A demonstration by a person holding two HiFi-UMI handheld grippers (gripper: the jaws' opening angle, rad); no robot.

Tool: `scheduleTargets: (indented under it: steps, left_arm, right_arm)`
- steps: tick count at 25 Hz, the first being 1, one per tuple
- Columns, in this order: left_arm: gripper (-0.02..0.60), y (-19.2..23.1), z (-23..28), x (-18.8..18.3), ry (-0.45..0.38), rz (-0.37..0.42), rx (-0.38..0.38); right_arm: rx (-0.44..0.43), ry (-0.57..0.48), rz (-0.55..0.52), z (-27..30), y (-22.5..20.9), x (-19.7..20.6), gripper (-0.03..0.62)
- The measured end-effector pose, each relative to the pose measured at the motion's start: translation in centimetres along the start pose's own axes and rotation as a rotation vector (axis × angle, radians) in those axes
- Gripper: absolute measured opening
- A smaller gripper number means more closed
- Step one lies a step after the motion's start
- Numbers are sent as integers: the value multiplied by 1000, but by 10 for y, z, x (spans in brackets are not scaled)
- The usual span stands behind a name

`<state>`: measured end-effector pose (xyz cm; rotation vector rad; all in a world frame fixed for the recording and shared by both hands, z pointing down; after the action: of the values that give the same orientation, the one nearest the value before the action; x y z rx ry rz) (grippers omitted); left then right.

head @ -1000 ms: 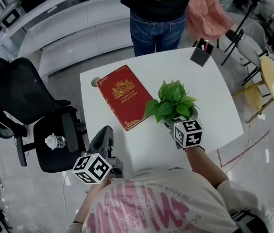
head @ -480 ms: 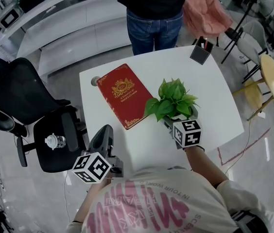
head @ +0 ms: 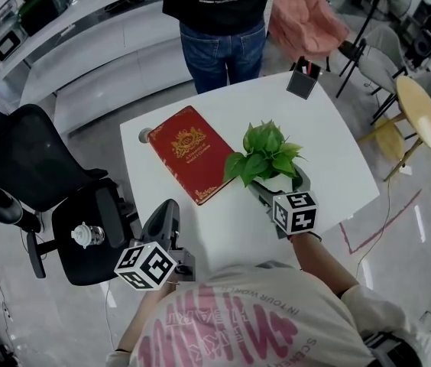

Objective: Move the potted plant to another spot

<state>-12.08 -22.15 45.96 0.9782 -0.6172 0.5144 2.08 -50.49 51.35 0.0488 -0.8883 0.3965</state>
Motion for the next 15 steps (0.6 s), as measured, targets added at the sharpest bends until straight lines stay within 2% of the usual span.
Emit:
scheduleTargets:
  steps: [15]
  left_arm:
    - [25,8,-14,-2,80,67,144]
  right_arm:
    - [108,-63,152,-49,28,38,558]
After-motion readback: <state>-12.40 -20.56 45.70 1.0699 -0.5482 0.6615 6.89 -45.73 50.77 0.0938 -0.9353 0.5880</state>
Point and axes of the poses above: the fingertips, and each gripper's own axes: z forward along the fingers, y to its left, x out of its underside, the point moved 8 cm from there along -z, backward along the fingers, and after that the axes turned 12 degrees about y, right-handed, at the moved point
